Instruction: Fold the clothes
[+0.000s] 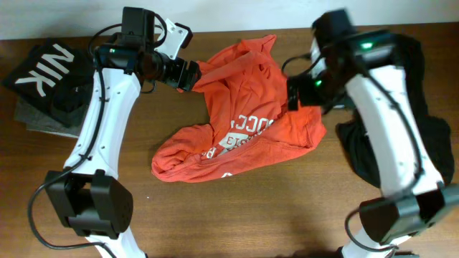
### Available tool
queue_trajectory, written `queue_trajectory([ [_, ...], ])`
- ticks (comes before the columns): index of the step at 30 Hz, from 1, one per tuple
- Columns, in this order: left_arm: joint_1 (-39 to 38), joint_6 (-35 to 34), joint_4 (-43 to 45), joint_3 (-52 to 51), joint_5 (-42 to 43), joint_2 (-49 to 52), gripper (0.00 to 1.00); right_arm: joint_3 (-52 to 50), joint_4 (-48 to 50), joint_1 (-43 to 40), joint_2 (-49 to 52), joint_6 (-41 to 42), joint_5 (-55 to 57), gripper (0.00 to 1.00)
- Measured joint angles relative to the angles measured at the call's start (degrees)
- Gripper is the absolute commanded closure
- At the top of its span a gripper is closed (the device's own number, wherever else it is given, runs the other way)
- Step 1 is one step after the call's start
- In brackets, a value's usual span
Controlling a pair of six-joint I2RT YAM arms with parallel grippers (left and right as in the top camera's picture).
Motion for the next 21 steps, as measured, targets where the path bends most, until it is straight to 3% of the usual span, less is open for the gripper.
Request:
queue_trajectory([
  [9,0.0,0.0,-0.1,0.0,-0.3,2.3,0.05,-27.1,23.2,1.8,0.6,-2.7,-3.1,0.1],
  [17,0.0,0.0,-0.1,0.0,-0.7,2.3,0.06,-39.5,44.8,2.9,0.7,2.5,-1.1,0.16],
  [21,0.0,0.0,-0.1,0.0,-0.7,2.3,0.06,-41.7,50.5,1.6,0.7,5.1,3.5,0.18],
])
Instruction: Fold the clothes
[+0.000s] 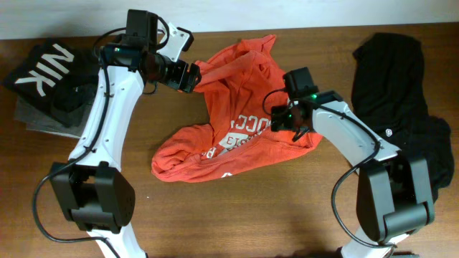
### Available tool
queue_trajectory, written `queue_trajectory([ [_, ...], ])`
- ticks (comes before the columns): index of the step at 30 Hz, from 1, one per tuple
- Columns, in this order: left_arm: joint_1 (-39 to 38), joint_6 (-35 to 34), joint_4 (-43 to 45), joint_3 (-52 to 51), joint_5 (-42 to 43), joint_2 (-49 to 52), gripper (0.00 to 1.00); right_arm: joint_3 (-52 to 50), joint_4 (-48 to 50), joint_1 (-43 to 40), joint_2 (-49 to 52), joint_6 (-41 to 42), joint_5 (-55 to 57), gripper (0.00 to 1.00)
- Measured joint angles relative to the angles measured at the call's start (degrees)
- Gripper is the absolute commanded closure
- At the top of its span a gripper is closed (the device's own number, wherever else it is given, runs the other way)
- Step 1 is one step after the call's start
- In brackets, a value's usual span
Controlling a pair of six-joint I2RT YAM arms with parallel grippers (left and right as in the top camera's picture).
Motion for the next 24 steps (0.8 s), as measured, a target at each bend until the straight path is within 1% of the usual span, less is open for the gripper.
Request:
queue_trajectory([
  [7,0.0,0.0,0.0,0.0,0.0,0.0,0.05,-0.6,7.6,-4.4,0.8,0.6,2.4,0.23],
  [13,-0.2,0.0,0.0,0.0,-0.7,0.0,0.05,-0.6,13.4,-5.2,3.8,0.0,1.1,0.26],
  [16,-0.2,0.0,0.0,0.0,-0.8,0.0,0.05,-0.6,15.7,-5.2,5.6,0.6,0.4,0.32],
  [18,-0.3,0.0,-0.1,0.0,-1.5,0.0,0.05,-0.6,16.5,-5.2,6.6,1.4,0.3,0.41],
  [20,-0.3,0.0,-0.3,0.0,-2.2,0.0,0.06,-0.6,16.5,-5.2,7.7,2.2,0.1,0.54],
  [22,-0.3,0.0,-0.4,0.0,-2.8,0.0,0.06,-0.6,16.4,-5.2,8.4,2.7,0.1,0.82],
  [23,-0.3,0.0,-0.4,0.0,-3.0,0.0,0.06,-0.6,16.2,-5.2,8.6,3.2,0.1,0.93],
  [24,-0.3,0.0,-0.4,0.0,-3.1,0.0,0.09,-0.6,16.0,-5.2,8.7,3.4,0.1,0.96],
])
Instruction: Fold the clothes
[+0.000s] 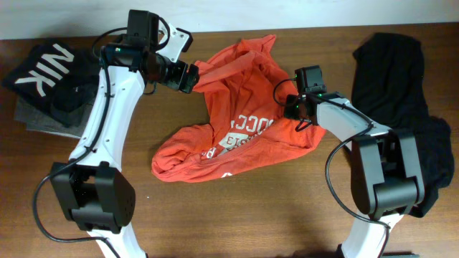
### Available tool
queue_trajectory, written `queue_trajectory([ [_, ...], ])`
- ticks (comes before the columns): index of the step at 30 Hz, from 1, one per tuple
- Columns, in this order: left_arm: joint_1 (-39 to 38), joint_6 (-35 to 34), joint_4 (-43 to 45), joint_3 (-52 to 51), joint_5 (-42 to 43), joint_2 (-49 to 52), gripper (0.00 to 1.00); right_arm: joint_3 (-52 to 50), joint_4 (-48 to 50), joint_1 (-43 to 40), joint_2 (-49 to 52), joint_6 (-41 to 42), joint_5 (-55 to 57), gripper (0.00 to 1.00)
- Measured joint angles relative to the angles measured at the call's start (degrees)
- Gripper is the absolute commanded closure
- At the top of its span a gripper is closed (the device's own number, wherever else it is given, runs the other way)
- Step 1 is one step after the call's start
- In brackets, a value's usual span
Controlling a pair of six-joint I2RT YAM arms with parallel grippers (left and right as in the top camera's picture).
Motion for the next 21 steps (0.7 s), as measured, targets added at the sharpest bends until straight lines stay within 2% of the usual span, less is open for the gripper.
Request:
queue_trajectory([
  [3,0.0,0.0,0.0,0.0,-0.2,0.0,0.11,0.3,-2.7,0.0,0.0,0.9,0.5,0.96],
  [4,0.0,0.0,0.0,0.0,-0.2,0.0,0.16,0.6,-4.6,0.0,0.0,1.0,0.8,0.96],
  [10,-0.1,0.2,0.0,0.0,-0.4,0.0,0.18,6.6,-20.0,0.0,-2.3,0.1,1.9,0.96],
  [14,-0.1,0.2,-1.2,0.3,-0.6,0.0,0.18,17.4,-31.8,0.0,-8.2,-3.0,1.1,0.96],
  [21,-0.1,0.2,-2.4,0.7,-0.6,-3.7,0.18,35.7,-45.9,0.0,-17.3,-6.8,0.8,0.96],
])
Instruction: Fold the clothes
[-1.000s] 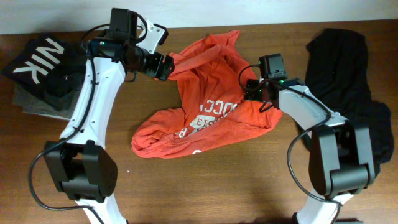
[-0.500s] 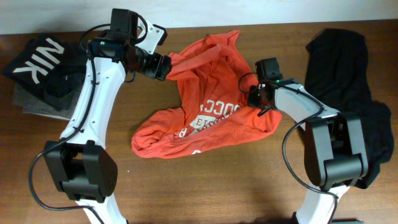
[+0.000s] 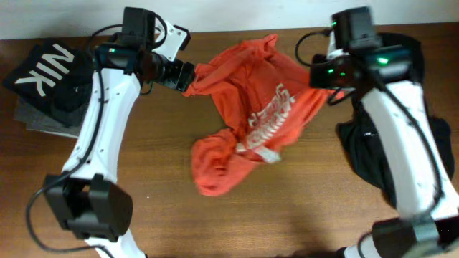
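An orange T-shirt [image 3: 254, 122] with white lettering hangs stretched between my two arms in the overhead view, its lower part bunched on the wooden table [image 3: 165, 208]. My left gripper [image 3: 188, 76] is shut on the shirt's left upper corner. My right gripper [image 3: 314, 76] is shut on its right upper edge, raised above the table. The fingertips of both are buried in cloth.
A folded dark garment with white letters [image 3: 43, 79] lies on a grey one at the far left. A black garment [image 3: 401, 122] lies spread at the right, partly under my right arm.
My right gripper rose and moved up-right with the shirt's edge. The shirt lifted off the table and now shows its lettering turned; its lower part slid right.
The left gripper held the shirt's left corner throughout. The right arm stood high over the shirt's right side, then came down low onto its right edge and stayed there. Now it is raised with that edge, the shirt pulled taut between both grippers.
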### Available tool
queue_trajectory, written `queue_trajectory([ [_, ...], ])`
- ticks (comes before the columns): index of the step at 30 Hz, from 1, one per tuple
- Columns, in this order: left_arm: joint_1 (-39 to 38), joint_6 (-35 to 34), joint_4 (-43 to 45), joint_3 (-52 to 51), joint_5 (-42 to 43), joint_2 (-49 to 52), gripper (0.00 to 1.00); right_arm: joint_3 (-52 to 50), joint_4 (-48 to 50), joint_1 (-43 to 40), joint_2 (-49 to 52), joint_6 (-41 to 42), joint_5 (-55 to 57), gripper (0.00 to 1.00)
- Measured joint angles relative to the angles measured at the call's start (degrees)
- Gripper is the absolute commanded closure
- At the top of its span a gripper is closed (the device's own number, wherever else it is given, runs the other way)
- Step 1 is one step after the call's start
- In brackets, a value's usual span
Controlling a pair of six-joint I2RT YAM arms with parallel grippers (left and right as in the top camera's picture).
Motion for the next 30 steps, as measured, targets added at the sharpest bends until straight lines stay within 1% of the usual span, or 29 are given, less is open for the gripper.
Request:
queue_trajectory([
  [3,-0.1,0.0,-1.8,0.2,0.0,-2.8,0.18,2.7,-2.4,0.0,-1.2,-0.9,0.0,0.96],
  [8,-1.4,0.0,-4.3,0.9,0.0,-4.8,0.18,3.0,-3.5,0.0,-0.7,-1.6,0.0,0.96],
  [14,-3.3,0.5,-2.9,0.9,0.0,-4.8,0.17,3.0,-4.2,0.0,-0.6,-1.8,0.1,0.96],
  [18,-4.6,3.8,-0.1,0.9,0.0,-3.1,0.17,3.0,-4.9,0.0,-0.6,-1.8,1.0,0.96],
  [22,-5.6,8.4,3.0,1.0,0.0,2.3,0.17,3.0,-5.5,-1.1,-0.6,-1.9,1.4,0.96],
  [24,-5.6,10.0,4.3,0.9,0.0,6.1,0.17,3.0,-5.9,-2.4,-0.6,-1.9,1.6,0.87],
  [25,-5.5,10.6,5.0,0.9,0.0,8.2,0.17,3.0,-6.1,-3.3,-0.6,-2.0,1.6,0.81],
  [27,-5.3,11.4,6.3,0.9,-0.3,11.4,0.18,3.0,-6.4,-4.9,-0.6,-2.4,1.9,0.76],
  [30,-5.1,11.6,9.1,0.9,-0.4,15.1,0.18,3.0,-6.7,-6.9,-0.6,-2.6,2.1,0.56],
])
